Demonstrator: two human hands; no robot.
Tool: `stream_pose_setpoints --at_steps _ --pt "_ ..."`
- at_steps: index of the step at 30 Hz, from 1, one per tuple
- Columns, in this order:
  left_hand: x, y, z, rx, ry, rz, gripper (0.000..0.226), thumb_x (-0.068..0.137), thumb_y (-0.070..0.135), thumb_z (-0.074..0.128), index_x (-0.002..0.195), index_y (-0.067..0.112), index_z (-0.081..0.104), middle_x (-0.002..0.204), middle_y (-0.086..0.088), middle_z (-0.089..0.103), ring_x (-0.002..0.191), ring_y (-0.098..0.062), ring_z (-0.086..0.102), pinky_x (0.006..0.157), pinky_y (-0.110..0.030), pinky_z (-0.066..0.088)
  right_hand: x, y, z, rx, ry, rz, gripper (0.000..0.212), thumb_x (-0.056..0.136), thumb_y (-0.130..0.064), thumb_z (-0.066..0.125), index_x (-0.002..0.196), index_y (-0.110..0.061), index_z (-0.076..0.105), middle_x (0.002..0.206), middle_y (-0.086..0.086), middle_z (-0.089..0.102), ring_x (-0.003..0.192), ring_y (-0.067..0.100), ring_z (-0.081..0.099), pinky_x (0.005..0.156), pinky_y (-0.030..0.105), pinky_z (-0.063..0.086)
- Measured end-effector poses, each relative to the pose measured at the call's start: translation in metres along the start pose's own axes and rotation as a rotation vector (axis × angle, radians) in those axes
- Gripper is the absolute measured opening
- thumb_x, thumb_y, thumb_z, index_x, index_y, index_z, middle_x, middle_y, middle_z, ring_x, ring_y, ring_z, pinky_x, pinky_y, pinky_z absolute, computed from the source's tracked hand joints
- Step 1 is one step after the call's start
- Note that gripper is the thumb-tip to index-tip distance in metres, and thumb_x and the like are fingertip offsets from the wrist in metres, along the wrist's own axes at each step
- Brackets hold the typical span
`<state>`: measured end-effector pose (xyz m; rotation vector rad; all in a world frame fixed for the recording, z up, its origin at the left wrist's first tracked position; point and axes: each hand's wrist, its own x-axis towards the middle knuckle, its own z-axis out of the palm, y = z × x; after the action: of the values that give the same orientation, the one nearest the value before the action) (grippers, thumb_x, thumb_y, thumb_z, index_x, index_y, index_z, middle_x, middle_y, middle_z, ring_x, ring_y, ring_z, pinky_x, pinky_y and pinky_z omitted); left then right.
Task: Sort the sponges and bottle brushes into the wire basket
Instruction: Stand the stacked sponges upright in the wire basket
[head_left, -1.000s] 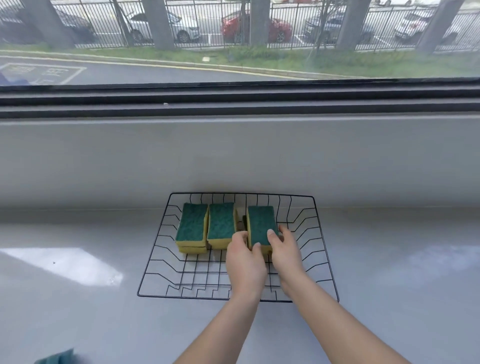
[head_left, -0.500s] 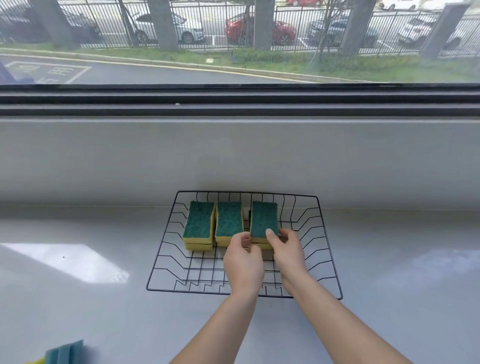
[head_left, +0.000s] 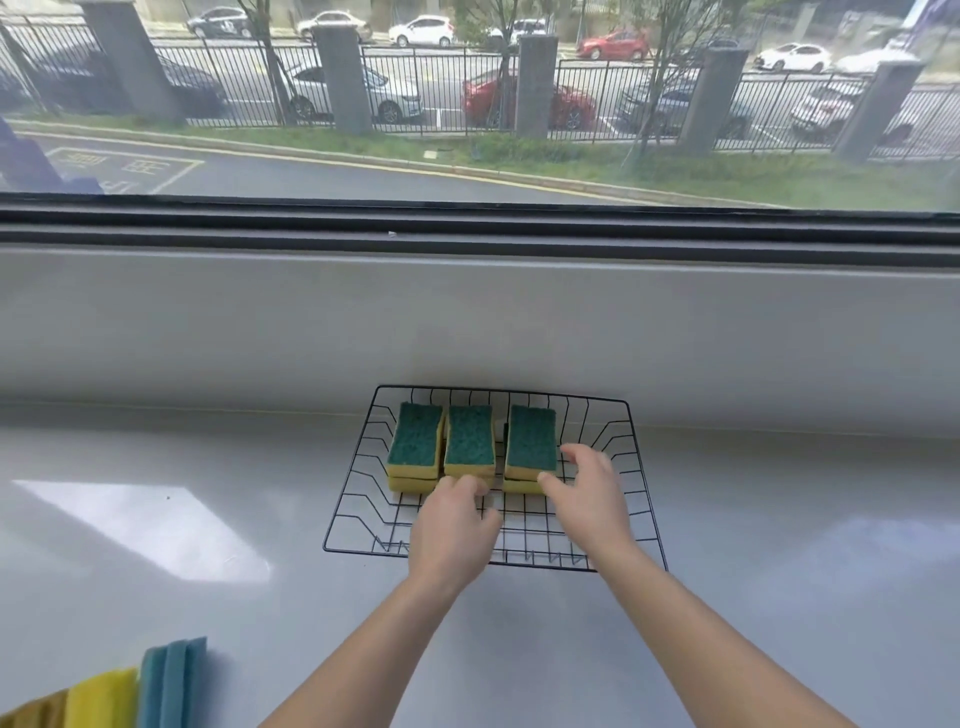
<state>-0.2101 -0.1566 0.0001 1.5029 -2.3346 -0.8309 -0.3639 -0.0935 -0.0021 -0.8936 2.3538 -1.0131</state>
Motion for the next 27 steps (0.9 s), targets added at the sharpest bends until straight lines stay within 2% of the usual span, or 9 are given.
stream_pose_setpoints --at_steps 2,6,11,15,22,27 --pt "-0.010 -0.006 -0.009 0.018 0.022 0.008 0.034 0.088 0.032 0.052 0.120 0.025 0.060 0.118 0.006 0.059 0.105 -0.018 0.056 0.080 -0.032 0.045 -0.011 -0.003 -0.006 -0.096 -0.028 -0.050 0.049 0.091 -0.032 0.063 0.138 -0.021 0.054 0.140 0.003 0.051 0.133 0.023 0.042 0.109 0.039 0.038" --pt "-0.031 -0.016 -0.028 0.097 0.069 0.062 0.035 0.090 0.035 0.051 0.123 0.026 0.056 0.116 0.005 0.057 0.107 -0.019 0.055 0.086 -0.036 0.049 -0.036 -0.010 -0.011 -0.224 -0.069 -0.129 0.052 0.091 -0.035 0.062 0.141 -0.023 0.053 0.141 0.002 0.051 0.133 0.024 0.039 0.106 0.036 0.037" --pt "-0.065 -0.035 -0.051 0.252 0.099 0.115 0.029 0.090 0.037 0.047 0.113 0.022 0.054 0.106 0.002 0.057 0.100 -0.022 0.054 0.077 -0.034 0.045 -0.068 -0.021 -0.011 -0.335 -0.117 -0.203 0.054 0.091 -0.037 0.058 0.143 -0.025 0.049 0.142 -0.001 0.050 0.133 0.023 0.038 0.103 0.038 0.040" --pt "-0.092 -0.053 -0.066 0.294 0.117 0.098 0.032 0.090 0.037 0.045 0.118 0.022 0.053 0.106 0.002 0.054 0.099 -0.022 0.052 0.080 -0.034 0.043 -0.095 -0.032 -0.003 -0.352 -0.155 -0.236 0.055 0.091 -0.038 0.057 0.144 -0.026 0.049 0.143 -0.002 0.050 0.133 0.022 0.038 0.102 0.038 0.041" --pt "-0.134 -0.091 -0.086 0.365 0.144 0.040 0.043 0.092 0.040 0.044 0.132 0.025 0.047 0.119 0.000 0.054 0.105 -0.023 0.051 0.087 -0.036 0.043 -0.141 -0.054 0.029 -0.375 -0.233 -0.338 0.053 0.091 -0.041 0.057 0.141 -0.025 0.050 0.138 -0.003 0.054 0.130 0.020 0.043 0.100 0.037 0.043" --pt "-0.171 -0.128 -0.102 0.354 0.174 -0.037 0.043 0.092 0.042 0.042 0.131 0.026 0.048 0.116 0.002 0.054 0.102 -0.022 0.053 0.085 -0.036 0.044 -0.170 -0.076 0.062 -0.341 -0.300 -0.418 0.050 0.091 -0.039 0.058 0.139 -0.025 0.055 0.136 -0.006 0.057 0.128 0.016 0.049 0.097 0.033 0.044"
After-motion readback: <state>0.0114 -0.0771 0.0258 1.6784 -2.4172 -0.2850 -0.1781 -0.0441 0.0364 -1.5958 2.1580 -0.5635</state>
